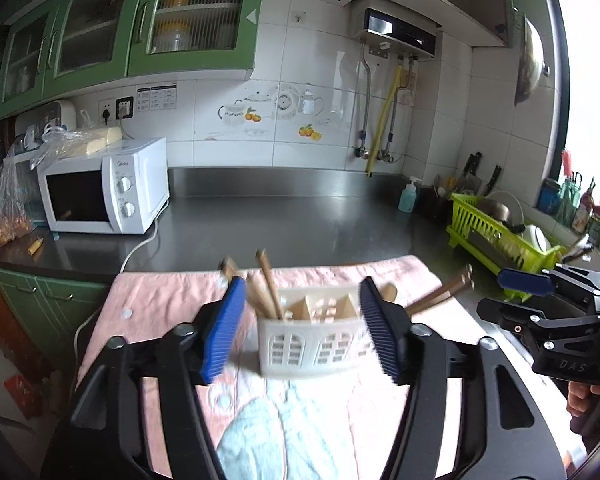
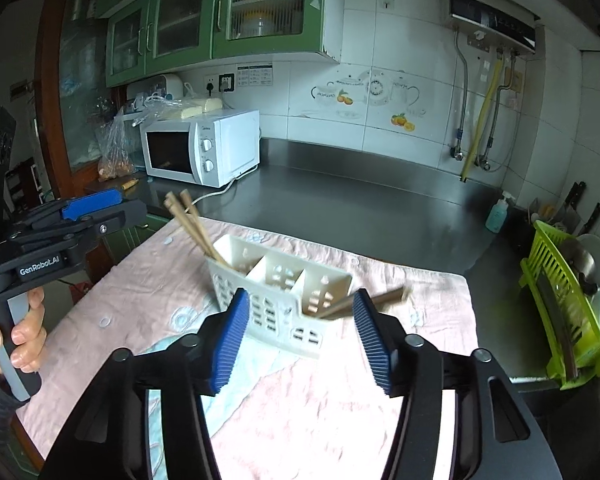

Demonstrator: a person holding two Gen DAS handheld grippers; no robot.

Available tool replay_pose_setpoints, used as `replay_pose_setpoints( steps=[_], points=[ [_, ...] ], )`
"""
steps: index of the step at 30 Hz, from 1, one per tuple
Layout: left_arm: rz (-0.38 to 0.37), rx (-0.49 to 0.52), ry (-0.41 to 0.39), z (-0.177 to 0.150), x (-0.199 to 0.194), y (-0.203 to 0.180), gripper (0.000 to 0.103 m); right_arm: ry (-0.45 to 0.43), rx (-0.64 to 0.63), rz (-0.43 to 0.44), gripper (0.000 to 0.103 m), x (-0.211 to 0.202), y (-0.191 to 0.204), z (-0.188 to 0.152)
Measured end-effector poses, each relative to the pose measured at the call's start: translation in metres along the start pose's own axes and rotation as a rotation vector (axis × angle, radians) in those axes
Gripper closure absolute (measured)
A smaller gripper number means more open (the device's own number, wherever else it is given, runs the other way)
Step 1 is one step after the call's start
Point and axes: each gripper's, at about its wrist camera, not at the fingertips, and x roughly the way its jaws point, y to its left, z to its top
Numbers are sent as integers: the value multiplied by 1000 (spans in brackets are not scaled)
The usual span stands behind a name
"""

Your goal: Organize utensils

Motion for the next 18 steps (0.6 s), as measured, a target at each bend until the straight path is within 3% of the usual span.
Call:
replay_pose_setpoints(
  steps=[4, 9, 14, 18],
  points=[
    [27, 9, 1, -26, -17, 4, 19, -35, 13, -22, 34, -10, 12, -24],
    [68, 29, -1, -56, -35, 11, 6, -62, 56, -15, 22, -18, 26, -54],
    [133, 67, -12, -81, -50, 14, 5, -75, 73, -36, 13, -20, 41, -77],
    [188, 77, -5, -100, -58, 20, 5, -56, 111, -37, 11, -15, 47, -93]
  ],
)
